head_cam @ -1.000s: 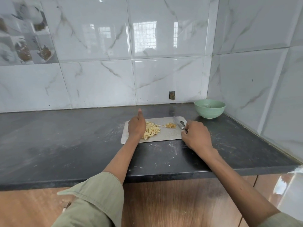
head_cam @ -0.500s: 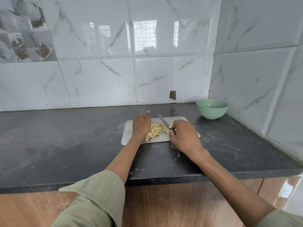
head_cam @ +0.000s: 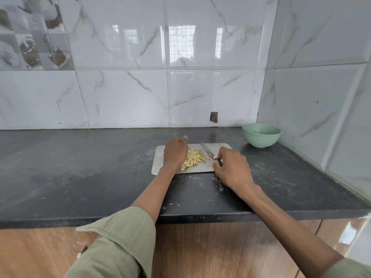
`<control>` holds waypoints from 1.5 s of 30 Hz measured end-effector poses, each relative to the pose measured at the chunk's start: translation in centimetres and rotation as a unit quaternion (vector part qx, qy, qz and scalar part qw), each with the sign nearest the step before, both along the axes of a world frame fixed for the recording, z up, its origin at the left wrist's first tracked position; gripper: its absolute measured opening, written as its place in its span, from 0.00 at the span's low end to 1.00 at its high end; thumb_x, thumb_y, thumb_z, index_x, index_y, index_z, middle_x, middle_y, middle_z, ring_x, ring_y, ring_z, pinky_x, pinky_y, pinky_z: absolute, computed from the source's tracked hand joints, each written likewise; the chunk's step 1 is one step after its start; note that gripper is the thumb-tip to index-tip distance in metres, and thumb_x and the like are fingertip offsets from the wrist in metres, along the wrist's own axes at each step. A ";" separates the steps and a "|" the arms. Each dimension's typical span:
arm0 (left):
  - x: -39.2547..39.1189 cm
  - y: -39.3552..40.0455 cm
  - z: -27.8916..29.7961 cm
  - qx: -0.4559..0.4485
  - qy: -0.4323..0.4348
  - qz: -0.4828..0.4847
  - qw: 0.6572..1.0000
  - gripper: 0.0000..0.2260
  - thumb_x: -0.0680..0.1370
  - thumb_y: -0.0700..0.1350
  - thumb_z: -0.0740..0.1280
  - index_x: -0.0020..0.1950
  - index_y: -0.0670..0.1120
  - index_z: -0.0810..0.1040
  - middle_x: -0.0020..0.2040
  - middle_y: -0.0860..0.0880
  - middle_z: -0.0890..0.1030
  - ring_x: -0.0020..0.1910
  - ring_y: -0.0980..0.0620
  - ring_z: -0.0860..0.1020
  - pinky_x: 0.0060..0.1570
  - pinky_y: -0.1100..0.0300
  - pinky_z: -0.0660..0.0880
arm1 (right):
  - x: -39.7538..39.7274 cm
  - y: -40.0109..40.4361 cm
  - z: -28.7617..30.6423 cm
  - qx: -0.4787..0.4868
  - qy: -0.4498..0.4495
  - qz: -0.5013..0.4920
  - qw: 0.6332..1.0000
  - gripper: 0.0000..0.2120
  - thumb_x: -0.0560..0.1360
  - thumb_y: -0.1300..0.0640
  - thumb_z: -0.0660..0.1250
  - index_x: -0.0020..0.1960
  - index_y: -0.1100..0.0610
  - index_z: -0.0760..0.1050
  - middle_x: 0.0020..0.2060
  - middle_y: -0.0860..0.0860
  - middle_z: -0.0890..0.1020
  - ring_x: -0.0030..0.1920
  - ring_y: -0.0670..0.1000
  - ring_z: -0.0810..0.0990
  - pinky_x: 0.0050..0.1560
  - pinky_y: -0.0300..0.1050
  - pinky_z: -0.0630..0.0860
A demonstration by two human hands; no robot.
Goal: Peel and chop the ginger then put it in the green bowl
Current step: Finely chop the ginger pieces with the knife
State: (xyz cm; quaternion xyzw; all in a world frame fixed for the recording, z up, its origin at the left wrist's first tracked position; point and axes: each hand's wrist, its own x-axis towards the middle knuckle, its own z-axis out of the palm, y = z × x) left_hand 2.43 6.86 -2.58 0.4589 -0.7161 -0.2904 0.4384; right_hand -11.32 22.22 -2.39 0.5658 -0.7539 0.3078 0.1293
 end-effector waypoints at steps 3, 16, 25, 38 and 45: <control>-0.1 0.2 -0.1 -0.077 -0.038 -0.020 0.996 0.15 0.83 0.56 0.64 0.60 0.49 0.84 0.59 0.54 0.83 0.62 0.52 0.77 0.65 0.52 0.73 | 0.1 0.1 0.2 -0.047 -0.019 0.006 0.999 0.06 0.78 0.55 0.64 0.44 0.55 0.71 0.39 0.52 0.77 0.38 0.57 0.74 0.38 0.52 0.72; -1.1 1.3 0.3 -0.167 -0.048 -0.041 0.984 0.03 0.76 0.50 0.74 0.47 0.58 0.82 0.42 0.64 0.82 0.56 0.56 0.78 0.63 0.46 0.70 | 0.5 0.1 0.3 -0.109 -0.038 0.051 0.992 0.08 0.78 0.53 0.67 0.44 0.52 0.70 0.34 0.46 0.75 0.34 0.44 0.72 0.35 0.48 0.65; 0.2 1.9 0.4 -0.153 -0.123 -0.068 0.978 0.12 0.79 0.63 0.66 0.55 0.58 0.82 0.58 0.62 0.81 0.69 0.56 0.69 0.62 0.54 0.58 | -6.4 0.7 -0.7 -0.046 -0.178 -0.083 0.979 0.04 0.78 0.54 0.69 0.46 0.53 0.77 0.42 0.51 0.81 0.48 0.57 0.80 0.46 0.47 0.70; 0.6 2.2 0.5 -0.145 -0.139 -0.062 0.978 0.16 0.83 0.60 0.62 0.64 0.53 0.80 0.68 0.53 0.77 0.74 0.50 0.66 0.61 0.51 0.59 | -6.5 1.3 -1.1 0.005 -0.111 -0.193 0.975 0.09 0.80 0.53 0.63 0.52 0.59 0.75 0.52 0.58 0.80 0.53 0.63 0.79 0.46 0.50 0.70; 0.7 2.3 0.7 -0.130 -0.142 -0.044 0.980 0.15 0.85 0.56 0.60 0.64 0.52 0.80 0.70 0.52 0.76 0.74 0.48 0.66 0.65 0.47 0.62 | -6.7 1.2 -1.8 0.023 -0.071 -0.164 0.984 0.11 0.79 0.51 0.64 0.54 0.58 0.72 0.53 0.56 0.77 0.54 0.62 0.78 0.48 0.53 0.74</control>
